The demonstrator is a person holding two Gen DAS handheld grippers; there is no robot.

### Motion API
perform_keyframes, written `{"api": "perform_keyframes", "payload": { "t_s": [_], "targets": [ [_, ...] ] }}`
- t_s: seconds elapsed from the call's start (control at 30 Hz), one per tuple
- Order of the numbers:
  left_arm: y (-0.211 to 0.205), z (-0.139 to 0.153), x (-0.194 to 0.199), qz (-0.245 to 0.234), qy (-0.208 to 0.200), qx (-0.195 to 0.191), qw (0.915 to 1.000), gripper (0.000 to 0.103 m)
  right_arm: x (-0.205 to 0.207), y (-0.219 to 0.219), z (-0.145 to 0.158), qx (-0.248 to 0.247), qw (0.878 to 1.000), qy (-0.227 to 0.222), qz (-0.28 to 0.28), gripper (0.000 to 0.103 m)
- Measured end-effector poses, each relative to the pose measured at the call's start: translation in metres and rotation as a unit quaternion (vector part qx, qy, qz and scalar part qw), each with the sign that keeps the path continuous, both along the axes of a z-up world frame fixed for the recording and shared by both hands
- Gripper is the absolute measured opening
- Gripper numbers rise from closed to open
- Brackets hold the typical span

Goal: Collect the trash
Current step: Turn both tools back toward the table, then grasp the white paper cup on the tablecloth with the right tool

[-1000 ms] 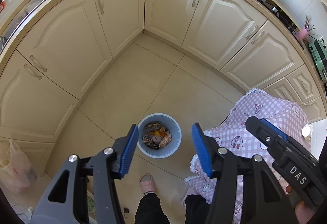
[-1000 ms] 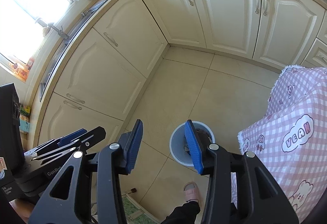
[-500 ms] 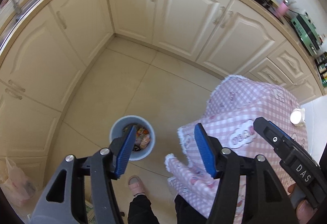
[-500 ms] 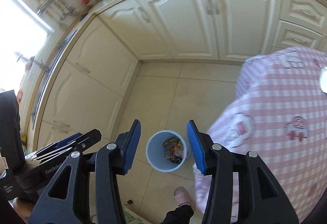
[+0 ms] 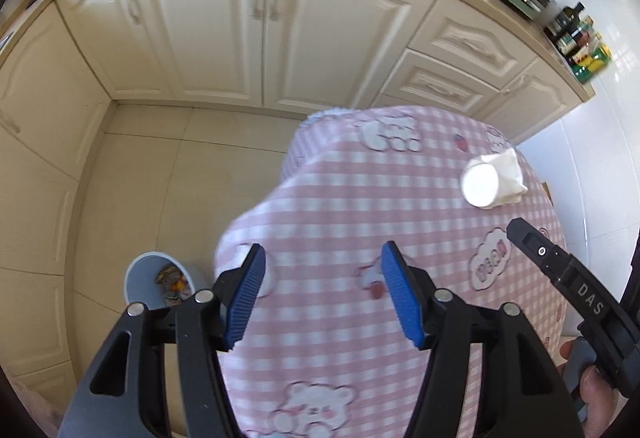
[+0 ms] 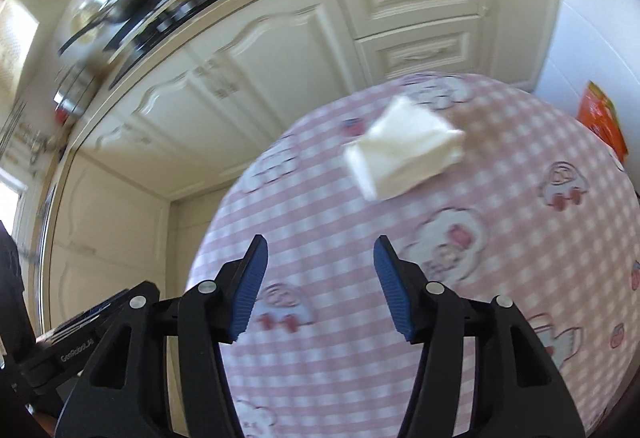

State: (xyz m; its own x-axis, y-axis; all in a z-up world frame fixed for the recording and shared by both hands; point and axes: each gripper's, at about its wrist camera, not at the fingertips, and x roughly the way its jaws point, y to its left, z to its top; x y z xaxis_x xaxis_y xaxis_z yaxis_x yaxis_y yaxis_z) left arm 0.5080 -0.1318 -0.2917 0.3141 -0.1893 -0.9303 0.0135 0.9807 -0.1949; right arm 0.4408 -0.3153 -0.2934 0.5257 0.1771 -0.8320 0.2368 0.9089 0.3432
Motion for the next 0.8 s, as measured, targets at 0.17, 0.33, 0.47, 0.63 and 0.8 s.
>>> {"api": "perform_keyframes", "payload": {
  "t_s": [0.17,0.33,0.47,0.63,0.8],
  "targets": [
    [-0.039,-0.003,0.007,-0.024,-0.001,0.014,0.9996,0.059,0.005,-0.051,-0.015,0.063,0.996,-0.008,-0.066,0.056],
    [-0.049,-0.007,0.014,-0.022,-0.004,0.035,0.9991,0.059,0.021,-0.083,-0.037,0.152,0.980,-0.002,-0.126,0.056],
    [-0.044,-0.012,0.016,-0.012,0.003,0.049,0.9987,0.059,0.033,-0.103,-0.058,0.213,0.963,0.011,-0.165,0.056],
    [-0.028,-0.019,0.012,0.003,0.012,0.057,0.9983,0.059,0.043,-0.114,-0.078,0.255,0.945,0.032,-0.200,0.057],
    [-0.016,-0.023,0.008,0.016,0.019,0.053,0.9983,0.059,0.053,-0.108,-0.076,0.250,0.952,0.025,-0.174,0.042]
  ]
}}
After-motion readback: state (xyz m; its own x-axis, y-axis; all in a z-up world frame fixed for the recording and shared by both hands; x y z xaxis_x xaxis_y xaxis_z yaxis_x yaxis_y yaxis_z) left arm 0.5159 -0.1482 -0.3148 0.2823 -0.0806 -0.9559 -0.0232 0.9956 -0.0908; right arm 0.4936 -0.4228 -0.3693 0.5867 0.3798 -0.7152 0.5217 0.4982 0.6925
